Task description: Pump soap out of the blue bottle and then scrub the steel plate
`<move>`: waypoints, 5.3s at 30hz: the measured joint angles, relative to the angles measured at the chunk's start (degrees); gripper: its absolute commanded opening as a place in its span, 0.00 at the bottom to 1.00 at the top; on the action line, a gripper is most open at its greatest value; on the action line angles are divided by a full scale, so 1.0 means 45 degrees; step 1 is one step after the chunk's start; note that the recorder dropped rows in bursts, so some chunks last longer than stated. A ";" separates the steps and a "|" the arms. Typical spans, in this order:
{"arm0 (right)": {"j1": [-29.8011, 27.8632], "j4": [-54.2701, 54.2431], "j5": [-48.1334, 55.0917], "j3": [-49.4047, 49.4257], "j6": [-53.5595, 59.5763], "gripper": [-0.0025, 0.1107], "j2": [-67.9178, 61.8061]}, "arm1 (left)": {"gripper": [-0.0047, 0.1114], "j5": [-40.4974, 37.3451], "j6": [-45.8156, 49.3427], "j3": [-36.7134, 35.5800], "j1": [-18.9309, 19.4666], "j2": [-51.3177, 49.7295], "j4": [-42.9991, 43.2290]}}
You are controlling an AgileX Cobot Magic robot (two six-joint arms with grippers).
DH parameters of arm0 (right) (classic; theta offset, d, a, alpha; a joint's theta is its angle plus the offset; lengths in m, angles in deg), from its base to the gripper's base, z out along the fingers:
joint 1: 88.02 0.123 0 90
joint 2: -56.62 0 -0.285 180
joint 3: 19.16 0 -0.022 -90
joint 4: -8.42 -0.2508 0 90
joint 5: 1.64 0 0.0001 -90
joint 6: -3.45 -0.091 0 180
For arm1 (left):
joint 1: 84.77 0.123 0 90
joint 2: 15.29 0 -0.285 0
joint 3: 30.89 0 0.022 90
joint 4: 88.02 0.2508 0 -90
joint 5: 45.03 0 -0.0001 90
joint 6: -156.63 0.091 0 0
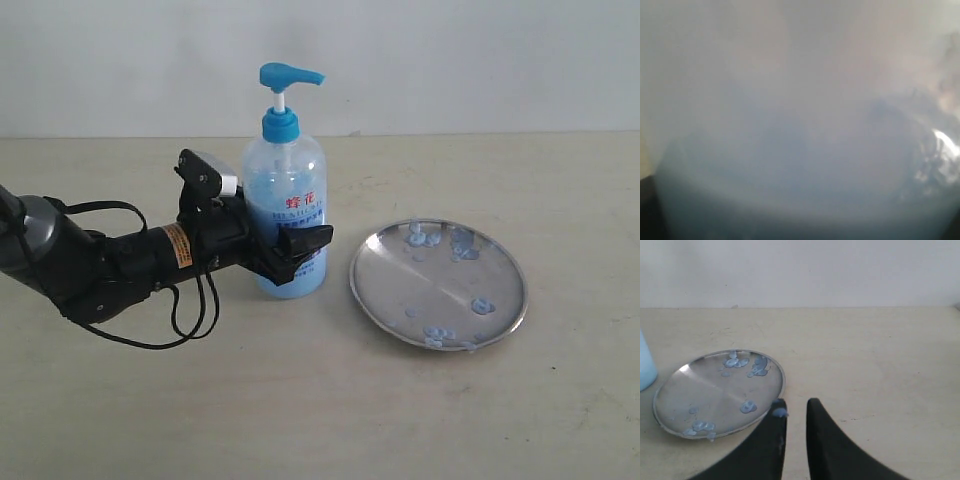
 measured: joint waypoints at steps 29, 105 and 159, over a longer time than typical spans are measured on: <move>0.0000 -0.1725 -0.2890 0.0000 -0.1856 0.07 0.0000 | 0.08 -0.3296 0.1071 0.0302 -0.0019 0.1497 0.2893; 0.2174 2.1684 -1.2786 -1.3480 -1.9646 0.04 -2.0213 | 0.08 -0.5034 0.0852 0.1919 -0.0885 0.1290 0.3353; 0.2174 1.5292 -0.7644 -0.9315 -1.0098 0.02 -1.2875 | 0.08 -0.2287 -0.1091 0.0048 -0.1612 0.1141 -0.2765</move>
